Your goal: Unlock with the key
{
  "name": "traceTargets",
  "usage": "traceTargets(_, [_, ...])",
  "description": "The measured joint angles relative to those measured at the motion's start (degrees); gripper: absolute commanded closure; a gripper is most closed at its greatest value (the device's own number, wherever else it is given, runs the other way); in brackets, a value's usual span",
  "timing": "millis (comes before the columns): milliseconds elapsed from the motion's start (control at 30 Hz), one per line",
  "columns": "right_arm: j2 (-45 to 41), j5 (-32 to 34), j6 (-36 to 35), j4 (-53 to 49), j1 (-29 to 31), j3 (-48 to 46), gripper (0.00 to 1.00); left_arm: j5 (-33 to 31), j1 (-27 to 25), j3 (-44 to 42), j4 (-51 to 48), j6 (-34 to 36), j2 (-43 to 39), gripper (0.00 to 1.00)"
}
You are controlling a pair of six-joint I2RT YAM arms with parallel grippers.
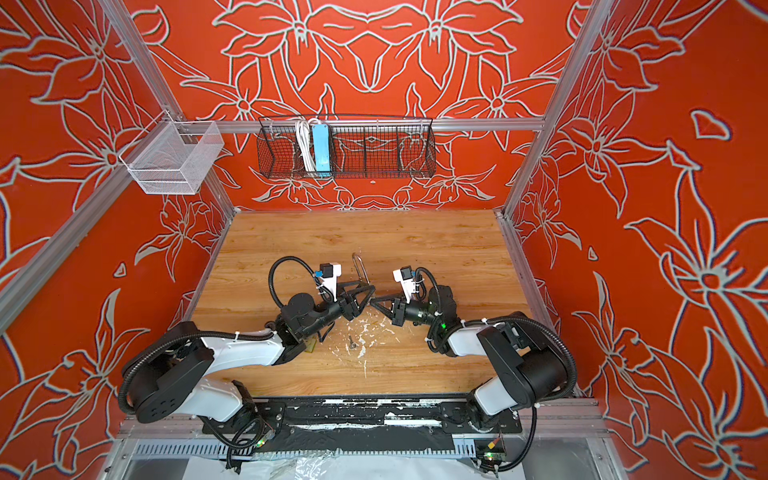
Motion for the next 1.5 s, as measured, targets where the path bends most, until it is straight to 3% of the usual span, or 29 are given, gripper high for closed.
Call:
traceTargets(233, [-12.7,8.6,-10.7,-16.9,1.1,0.9,0.25,-1.4,-0.6,3.7,-22.3,4.6,-11.7,1.0])
traceTargets(367, [-18.8,14.0,-14.6,-20.7,1.1,0.5,0.12,-1.5,2.0,4.4,-32.0,7.0,-17.5,1.0])
traceTargets(500, [-23.6,19.9,-16.3,-21.8,1.0,-1.6,0.1,1.5,4.4,4.0,-40.8,9.4,-21.2,1.0])
traceTargets(633, [-25.1,23.5,-16.9,-21.9,0.4,-3.7,0.1,11.4,4.4,3.7,-46.9,12.0,-26.0,1.0])
traceTargets(900, [-17.7,18.5,-13.7,-14.4,-0.5,-3.9,0.1,25.6,4.3,3.2,-47.4,12.5,-28.7,1.0])
traceTargets(1133, [-13.8,12.6,-10.4,-7.6,-0.5,-3.9,0.1,30.2,4.3,3.1,-46.3,12.6,-23.6,1.0])
traceTargets(1500, [-11.8,8.3,-8.1,-3.6,-0.5,-3.6,0.1,30.8,1.6,3.7,-43.0,12.2,-15.5,1.0])
